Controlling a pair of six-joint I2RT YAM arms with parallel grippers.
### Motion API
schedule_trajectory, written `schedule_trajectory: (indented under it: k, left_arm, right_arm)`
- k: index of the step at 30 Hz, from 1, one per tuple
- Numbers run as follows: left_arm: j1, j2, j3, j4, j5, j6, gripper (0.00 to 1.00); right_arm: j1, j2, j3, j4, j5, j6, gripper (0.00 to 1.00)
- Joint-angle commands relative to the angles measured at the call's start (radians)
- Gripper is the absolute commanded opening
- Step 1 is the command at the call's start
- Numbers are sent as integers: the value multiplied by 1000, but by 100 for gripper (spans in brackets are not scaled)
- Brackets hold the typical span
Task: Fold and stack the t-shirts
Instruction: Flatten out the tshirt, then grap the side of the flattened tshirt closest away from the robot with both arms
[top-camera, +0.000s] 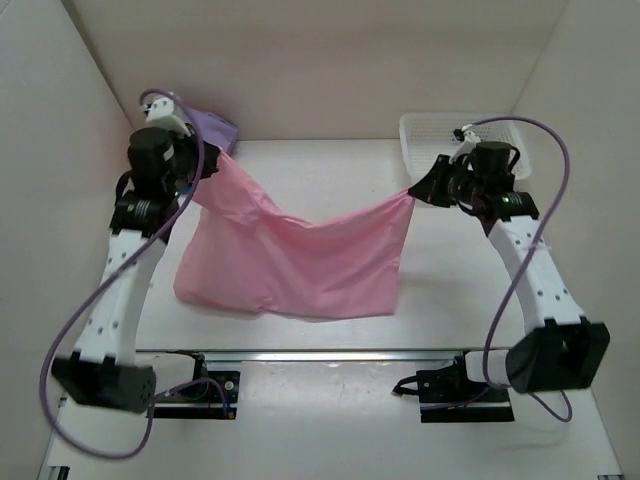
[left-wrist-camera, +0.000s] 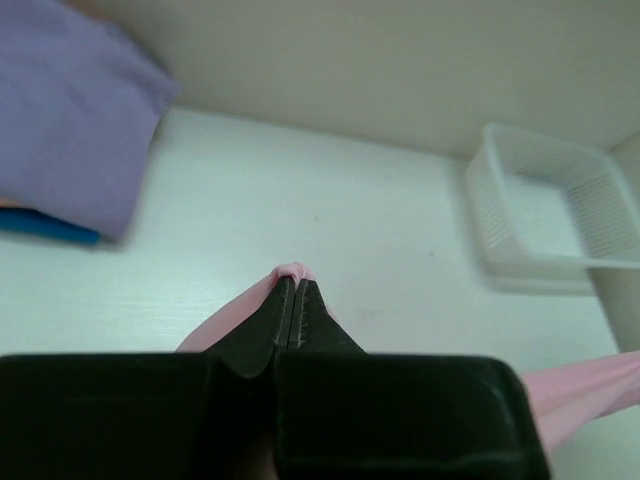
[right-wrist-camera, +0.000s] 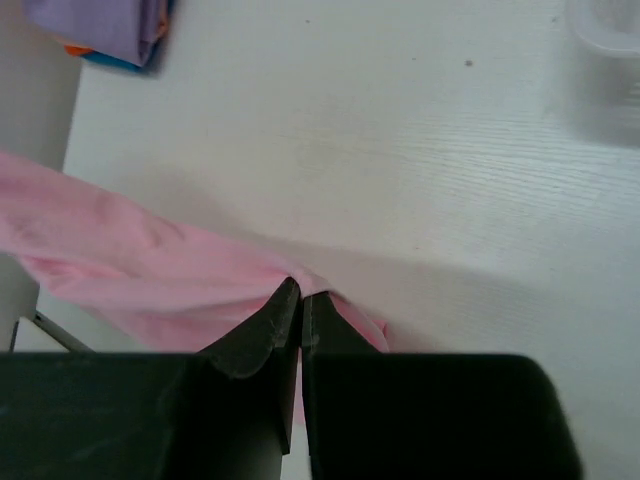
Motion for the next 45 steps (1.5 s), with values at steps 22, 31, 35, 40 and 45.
schedule_trajectory:
  k: [22,31,35,40,45]
  left_arm:
    - [63,-171,-311,-120,150,-8,0]
    - [66,-364,-734,-232,142,-107,0]
    - [85,-368,-850,-192,225,-196,0]
    - [103,-391,-986,-129,270,-259,0]
    - [138,-361,-943,-83,236,-279,0]
  right_arm:
    - [-116,-57,-20,-52,-63,-120,0]
    - [-72,-352,-675,-87,-107,18,0]
    - [-23,-407,-786,-111,-129,84,0]
    - [-27,-360,-786,-127,-107,74,0]
    - [-133,-231,-717,-105,-136,-10,0]
